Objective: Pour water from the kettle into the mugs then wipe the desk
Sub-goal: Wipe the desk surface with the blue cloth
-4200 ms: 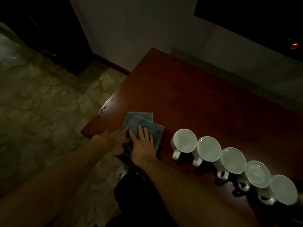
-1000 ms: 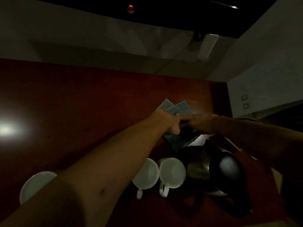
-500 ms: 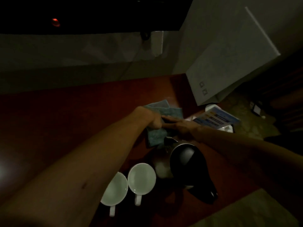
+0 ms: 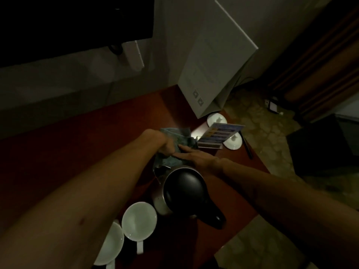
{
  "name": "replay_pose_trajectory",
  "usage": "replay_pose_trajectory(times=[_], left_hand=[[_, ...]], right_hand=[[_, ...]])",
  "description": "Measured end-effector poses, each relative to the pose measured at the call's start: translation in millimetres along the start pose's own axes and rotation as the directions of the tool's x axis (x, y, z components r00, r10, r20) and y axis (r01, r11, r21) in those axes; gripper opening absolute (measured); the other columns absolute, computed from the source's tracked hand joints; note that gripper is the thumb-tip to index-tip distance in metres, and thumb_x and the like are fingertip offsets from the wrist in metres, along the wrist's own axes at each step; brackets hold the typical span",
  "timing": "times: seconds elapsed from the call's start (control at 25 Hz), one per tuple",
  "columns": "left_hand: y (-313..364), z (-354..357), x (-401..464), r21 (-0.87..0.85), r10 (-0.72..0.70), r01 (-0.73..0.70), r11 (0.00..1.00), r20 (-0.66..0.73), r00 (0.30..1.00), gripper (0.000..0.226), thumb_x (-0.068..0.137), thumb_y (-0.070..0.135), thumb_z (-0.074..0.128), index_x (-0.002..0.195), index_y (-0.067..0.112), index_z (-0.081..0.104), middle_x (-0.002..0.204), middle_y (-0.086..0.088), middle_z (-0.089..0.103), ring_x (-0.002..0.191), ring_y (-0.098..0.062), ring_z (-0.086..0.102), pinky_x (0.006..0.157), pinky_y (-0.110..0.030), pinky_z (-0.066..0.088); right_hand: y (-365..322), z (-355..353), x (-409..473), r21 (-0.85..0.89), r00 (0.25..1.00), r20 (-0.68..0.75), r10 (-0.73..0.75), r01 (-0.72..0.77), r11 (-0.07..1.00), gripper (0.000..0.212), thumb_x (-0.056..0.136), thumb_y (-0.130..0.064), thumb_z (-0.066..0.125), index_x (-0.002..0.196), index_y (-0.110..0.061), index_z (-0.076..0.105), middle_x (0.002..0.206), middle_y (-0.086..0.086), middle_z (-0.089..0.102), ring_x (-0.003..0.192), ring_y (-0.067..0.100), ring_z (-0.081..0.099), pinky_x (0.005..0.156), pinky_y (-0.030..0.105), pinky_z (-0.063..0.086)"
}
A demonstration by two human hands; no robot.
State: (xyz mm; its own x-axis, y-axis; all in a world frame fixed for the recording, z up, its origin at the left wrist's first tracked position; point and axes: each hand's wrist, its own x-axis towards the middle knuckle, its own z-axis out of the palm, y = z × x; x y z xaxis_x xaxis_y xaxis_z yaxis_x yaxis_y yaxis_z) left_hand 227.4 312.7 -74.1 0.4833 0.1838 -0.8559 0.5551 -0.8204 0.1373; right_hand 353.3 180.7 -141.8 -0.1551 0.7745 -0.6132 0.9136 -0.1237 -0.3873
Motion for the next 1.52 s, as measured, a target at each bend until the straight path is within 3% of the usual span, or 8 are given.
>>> replay_pose_trajectory(times=[0.08,0.2,0.44,0.72,0.92,1.08,1.36,1.52], left_hand=[[6.8,-4.8,-1.2,0.026,-0.015,0.014,1.000,0.031,0.999,0.027,0.101,0.015,0.045,0.124,0.008,0.058,0.121,-0.011,0.058,0.112,-0.025,0.058,0.094,-0.036,0.048],[17.6,-8.5,0.8,0.049,0.005,-0.006,0.999,0.024,1.000,0.017,0.101,0.015,0.047,0.113,0.010,0.058,0.109,-0.006,0.057,0.097,-0.020,0.058,0.079,-0.028,0.047],[24.0,-5.7,16.3,0.081,-0.008,0.003,0.997,0.062,0.998,0.038,0.101,0.019,0.046,0.138,0.018,0.053,0.141,-0.007,0.053,0.117,-0.023,0.054,0.095,-0.034,0.046],[22.4,-2.1,17.5,0.099,-0.002,-0.005,0.995,0.070,0.998,0.039,0.100,0.018,0.046,0.138,0.018,0.054,0.142,-0.008,0.052,0.125,-0.028,0.052,0.106,-0.042,0.045],[26.8,-0.9,7.6,0.115,-0.005,-0.004,0.993,0.077,0.997,0.047,0.102,0.018,0.042,0.149,0.020,0.044,0.154,-0.008,0.041,0.137,-0.030,0.042,0.111,-0.043,0.036],[21.7,-1.1,18.7,0.137,-0.010,-0.003,0.991,0.094,0.996,0.044,0.100,0.022,0.043,0.144,0.023,0.049,0.149,-0.005,0.046,0.131,-0.027,0.047,0.109,-0.041,0.040],[19.6,-1.9,22.1,0.134,-0.005,-0.010,0.991,0.117,0.993,0.046,0.101,0.023,0.042,0.147,0.023,0.045,0.151,-0.006,0.042,0.134,-0.029,0.043,0.111,-0.046,0.036],[18.0,-2.7,27.2,0.107,0.004,-0.018,0.994,0.126,0.992,0.043,0.100,0.024,0.044,0.142,0.022,0.050,0.143,-0.006,0.049,0.126,-0.029,0.050,0.107,-0.043,0.041]], right_hand=[[-4.9,-3.3,-6.2,0.019,1.000,0.011,0.000,0.000,1.000,0.062,0.101,-0.034,0.050,0.153,-0.045,0.018,0.167,0.007,-0.002,0.151,0.033,0.012,0.121,0.054,0.017],[-3.8,4.8,-16.2,0.054,0.999,-0.053,0.002,0.000,0.999,0.065,0.098,-0.034,0.054,0.154,-0.042,0.022,0.167,0.008,0.001,0.151,0.035,0.013,0.122,0.052,0.015],[-5.4,21.4,-30.6,0.189,0.979,-0.199,0.044,-0.005,0.982,0.060,0.098,-0.037,0.056,0.152,-0.042,0.030,0.166,0.002,0.008,0.151,0.027,0.011,0.122,0.048,0.013],[-9.0,34.8,-42.4,0.294,0.832,-0.480,0.280,-0.148,0.944,0.070,0.090,-0.051,0.063,0.151,-0.028,0.036,0.151,0.006,0.028,0.136,0.024,0.033,0.114,0.040,0.035],[6.9,23.4,-37.5,0.246,0.879,-0.360,0.313,-0.234,0.941,0.085,0.081,-0.069,0.061,0.151,-0.033,0.031,0.150,0.008,0.024,0.135,0.032,0.031,0.113,0.050,0.035],[16.2,6.9,-27.3,0.215,0.915,-0.298,0.272,-0.213,0.953,0.094,0.075,-0.069,0.067,0.153,-0.033,0.027,0.156,0.007,0.018,0.143,0.034,0.018,0.118,0.052,0.027],[22.2,-1.8,-13.8,0.421,0.933,-0.250,0.260,-0.137,0.897,0.099,0.072,-0.064,0.075,0.153,-0.031,0.029,0.157,0.007,0.018,0.145,0.035,0.017,0.118,0.053,0.027],[20.1,-13.3,-7.4,0.306,0.940,-0.247,0.237,-0.156,0.939,0.101,0.071,-0.063,0.076,0.154,-0.036,0.024,0.158,0.007,0.017,0.144,0.037,0.019,0.117,0.054,0.026]])
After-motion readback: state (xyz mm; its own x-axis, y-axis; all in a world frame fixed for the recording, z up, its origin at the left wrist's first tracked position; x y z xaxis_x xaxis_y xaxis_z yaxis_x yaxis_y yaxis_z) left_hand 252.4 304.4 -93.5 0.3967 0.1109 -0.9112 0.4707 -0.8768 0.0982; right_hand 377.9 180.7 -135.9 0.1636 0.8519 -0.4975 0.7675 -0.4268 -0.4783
